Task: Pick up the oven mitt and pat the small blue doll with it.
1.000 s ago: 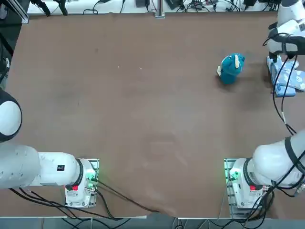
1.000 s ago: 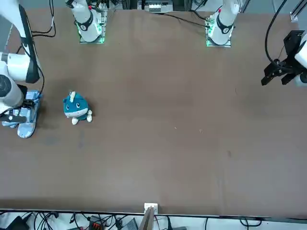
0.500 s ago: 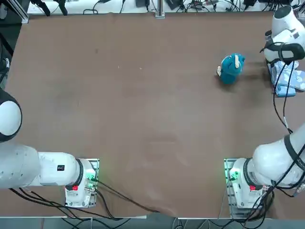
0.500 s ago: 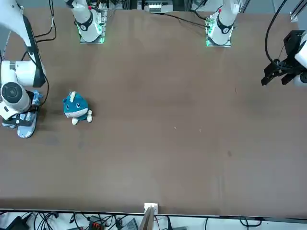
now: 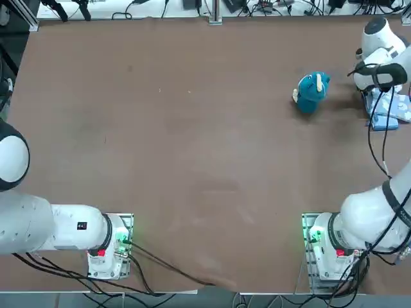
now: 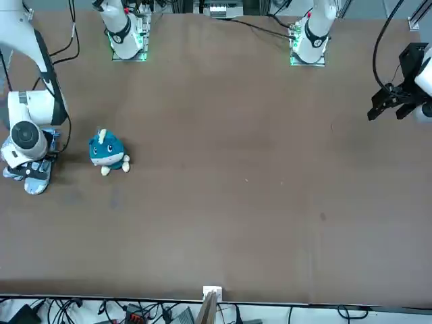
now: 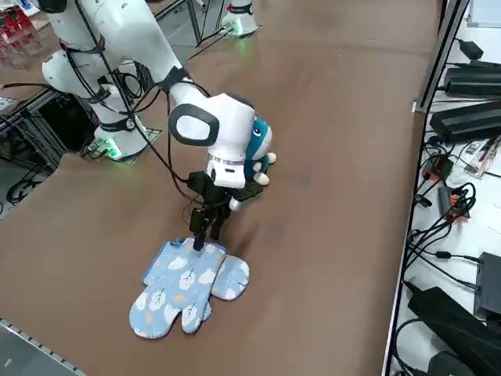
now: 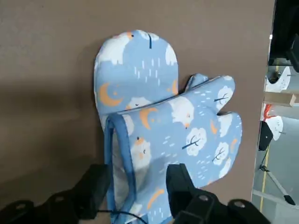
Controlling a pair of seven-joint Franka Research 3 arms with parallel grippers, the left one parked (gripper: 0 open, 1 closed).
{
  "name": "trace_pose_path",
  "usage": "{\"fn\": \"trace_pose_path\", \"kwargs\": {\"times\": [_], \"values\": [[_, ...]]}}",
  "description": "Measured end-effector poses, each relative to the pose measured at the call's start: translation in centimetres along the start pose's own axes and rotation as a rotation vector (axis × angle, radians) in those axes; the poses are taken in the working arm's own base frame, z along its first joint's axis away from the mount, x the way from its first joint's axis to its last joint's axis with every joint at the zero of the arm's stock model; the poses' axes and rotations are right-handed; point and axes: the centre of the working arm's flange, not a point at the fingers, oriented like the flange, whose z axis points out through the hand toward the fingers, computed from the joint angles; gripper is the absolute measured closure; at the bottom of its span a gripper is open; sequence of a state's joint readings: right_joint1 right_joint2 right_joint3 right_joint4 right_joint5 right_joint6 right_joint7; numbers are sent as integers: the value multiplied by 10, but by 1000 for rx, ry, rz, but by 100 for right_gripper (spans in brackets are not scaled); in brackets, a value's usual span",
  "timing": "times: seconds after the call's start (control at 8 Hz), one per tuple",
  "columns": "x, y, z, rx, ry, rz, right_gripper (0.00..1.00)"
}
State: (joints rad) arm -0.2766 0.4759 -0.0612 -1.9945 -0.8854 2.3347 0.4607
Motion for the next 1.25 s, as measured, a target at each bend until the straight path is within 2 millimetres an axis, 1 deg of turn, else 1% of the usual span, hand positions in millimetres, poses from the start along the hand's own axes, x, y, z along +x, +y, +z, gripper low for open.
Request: {"fn": "trace_pose_path", "kwargs": {"times": [0.25,0.38,0.5,0.75,1.0,1.12,1.25], "values": [[-1,1,6,-28,5,-17,30],[-2,3,9,-33,2,-16,32],[-4,4,12,-34,-3,-15,37],[-6,6,17,-49,-5,-17,53],[-7,9,18,-59,-8,-2,96],[-6,13,14,-73,-11,1,97],[-3,21,4,-94,-15,3,97]]}}
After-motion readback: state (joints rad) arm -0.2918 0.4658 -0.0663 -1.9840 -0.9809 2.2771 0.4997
